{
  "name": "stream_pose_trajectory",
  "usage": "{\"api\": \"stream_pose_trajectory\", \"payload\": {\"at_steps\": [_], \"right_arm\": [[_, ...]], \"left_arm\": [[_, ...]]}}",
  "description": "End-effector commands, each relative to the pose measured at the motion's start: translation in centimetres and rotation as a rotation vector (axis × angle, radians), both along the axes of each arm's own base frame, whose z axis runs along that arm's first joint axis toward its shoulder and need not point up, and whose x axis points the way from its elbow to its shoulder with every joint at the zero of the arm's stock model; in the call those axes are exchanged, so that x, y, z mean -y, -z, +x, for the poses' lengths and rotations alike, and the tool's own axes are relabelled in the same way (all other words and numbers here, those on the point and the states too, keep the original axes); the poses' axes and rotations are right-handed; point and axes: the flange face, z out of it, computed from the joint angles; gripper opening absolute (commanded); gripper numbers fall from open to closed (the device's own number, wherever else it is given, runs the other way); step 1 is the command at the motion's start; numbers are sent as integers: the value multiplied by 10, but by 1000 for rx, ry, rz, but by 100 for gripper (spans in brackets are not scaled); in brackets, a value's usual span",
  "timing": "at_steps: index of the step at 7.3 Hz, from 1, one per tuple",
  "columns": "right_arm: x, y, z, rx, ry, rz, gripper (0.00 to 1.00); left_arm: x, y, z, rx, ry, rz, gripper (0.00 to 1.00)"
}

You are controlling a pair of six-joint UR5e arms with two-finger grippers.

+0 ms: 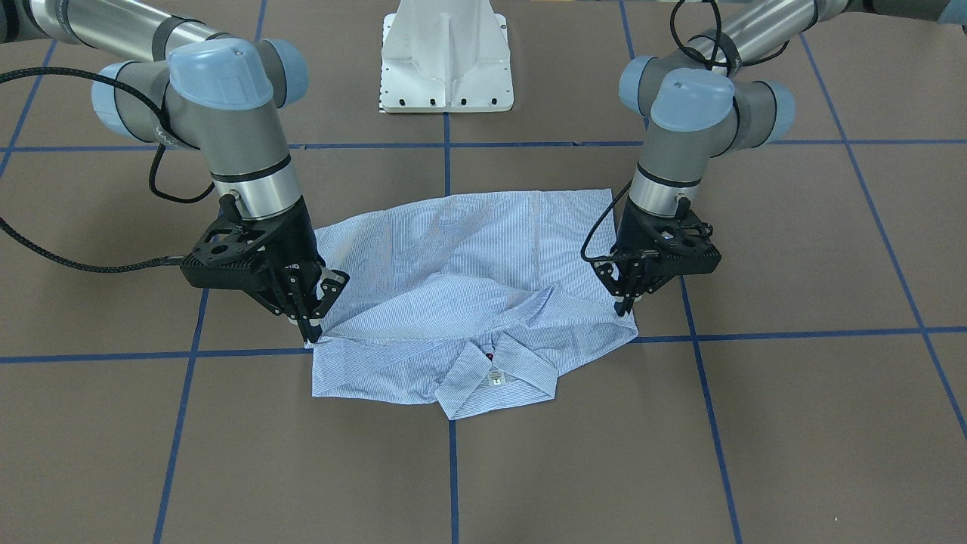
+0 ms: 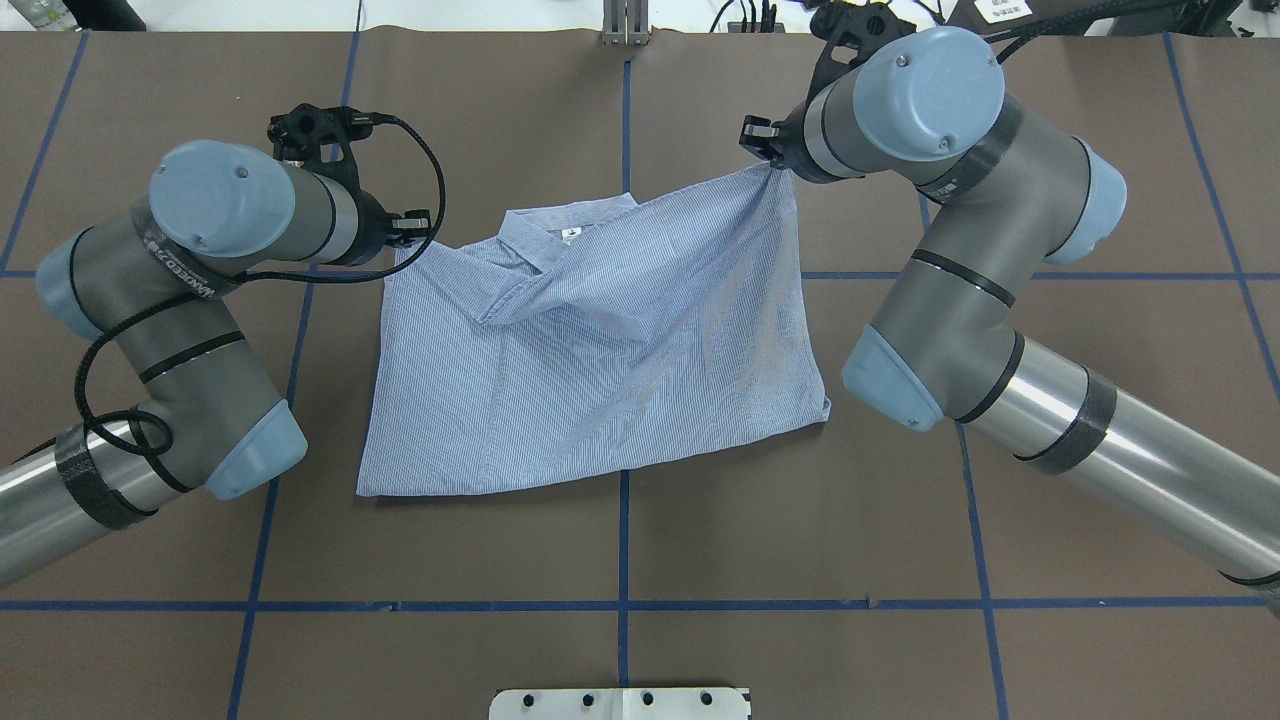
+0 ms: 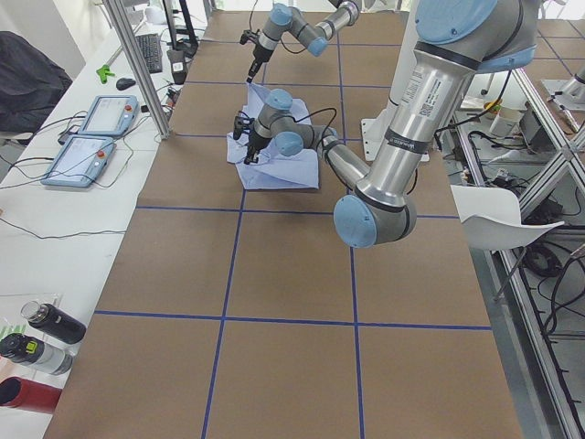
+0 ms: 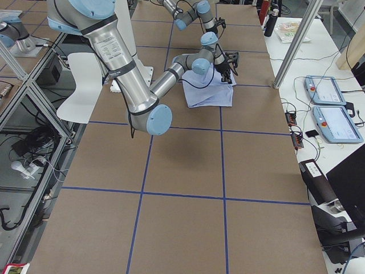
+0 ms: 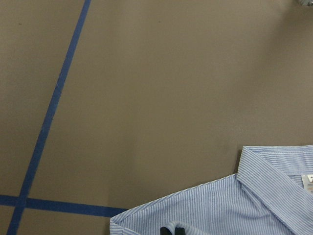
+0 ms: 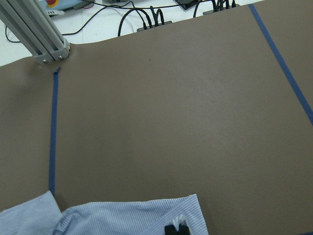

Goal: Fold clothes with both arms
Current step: 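Lower the hem onto the collar and open both grippers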

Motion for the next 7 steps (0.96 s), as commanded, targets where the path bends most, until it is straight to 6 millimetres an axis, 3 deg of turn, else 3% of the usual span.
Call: {"api": "stream_pose_trajectory", "payload": {"at_steps": [1, 2, 3, 4, 5, 6, 7], "right_arm": [[2, 21, 10, 89, 7, 45, 0], [-4, 32, 15, 111, 7, 57, 0], [-4, 25, 12, 103, 12, 48, 0], [1, -3, 3, 60, 25, 18, 0], [-1, -16, -8, 39, 38, 1, 0], [-11, -48, -16, -10, 71, -11, 0], [-17, -63, -23, -42, 97, -5, 0]], "left_arm": [[8, 9, -21, -42, -18, -12, 0], [4, 17, -24, -58, -26, -4, 0], [2, 14, -25, -58, -27, -7, 0], [4, 8, -23, -50, -28, -13, 0], [4, 5, -23, -44, -26, -18, 0], [8, -9, -17, -21, -27, -39, 0], [13, -27, -6, 6, -32, -63, 0]]}}
